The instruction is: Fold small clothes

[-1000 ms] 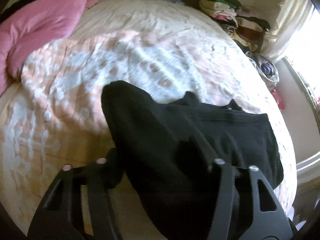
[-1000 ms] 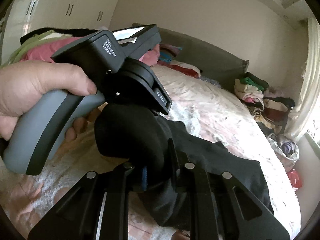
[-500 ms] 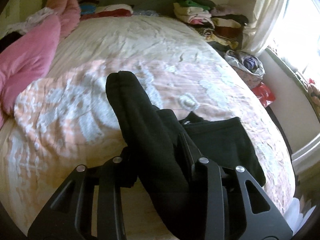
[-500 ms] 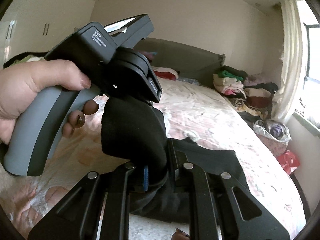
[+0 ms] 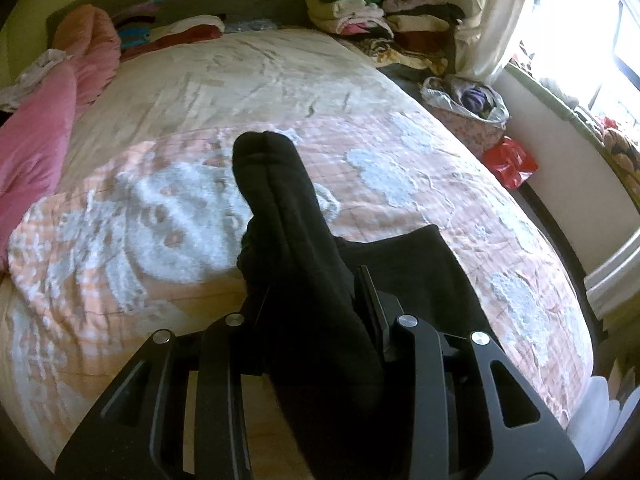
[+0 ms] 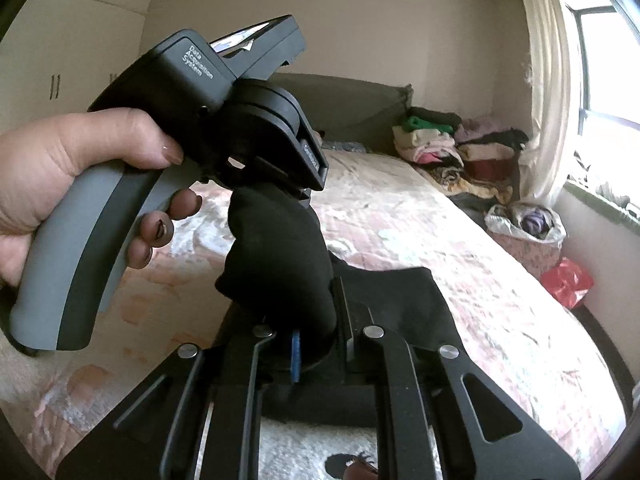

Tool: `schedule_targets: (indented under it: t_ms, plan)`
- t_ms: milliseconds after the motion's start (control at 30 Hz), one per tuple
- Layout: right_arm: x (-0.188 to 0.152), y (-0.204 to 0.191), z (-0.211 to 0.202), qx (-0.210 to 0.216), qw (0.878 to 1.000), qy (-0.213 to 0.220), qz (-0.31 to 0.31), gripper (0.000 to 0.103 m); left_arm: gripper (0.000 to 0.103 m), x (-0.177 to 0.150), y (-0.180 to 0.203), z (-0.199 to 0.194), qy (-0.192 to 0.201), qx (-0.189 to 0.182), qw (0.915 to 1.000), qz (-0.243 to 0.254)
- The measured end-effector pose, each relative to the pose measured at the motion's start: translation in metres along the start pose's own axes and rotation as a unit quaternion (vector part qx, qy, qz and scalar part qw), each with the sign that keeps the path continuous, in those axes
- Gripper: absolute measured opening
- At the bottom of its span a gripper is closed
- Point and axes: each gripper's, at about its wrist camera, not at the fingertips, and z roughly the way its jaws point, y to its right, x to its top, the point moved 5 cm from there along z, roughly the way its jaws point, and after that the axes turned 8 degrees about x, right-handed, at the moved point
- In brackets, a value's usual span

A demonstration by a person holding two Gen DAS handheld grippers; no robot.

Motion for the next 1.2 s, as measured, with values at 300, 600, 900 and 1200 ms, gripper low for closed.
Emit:
schedule_targets:
  t_ms: [300,600,900,1200]
  plan:
    - [-0.021,0.037,0.003,-0.006,0.998,-0.019,0.067,0.011,0.027,-0.002,0.042,0.022,-0.017,-0.011,0.9995,0.025]
    - [-0.047,0.066,0.009,0.002,0.99,-0.044,0.133,0.01,0.027,-0.009,0.075,0.049,-0.045,-0.019,0.9979,0.044]
    - [-0.07,0.092,0.018,0.041,0.973,-0.064,0.22,0.011,0.036,-0.013,0.108,0.079,-0.08,-0.025,0.9943,0.065]
    - [-0.095,0.123,0.024,0.131,0.919,-0.086,0.362,0.031,0.071,-0.013,0.1,0.072,-0.092,-0.13,0.9871,-0.01]
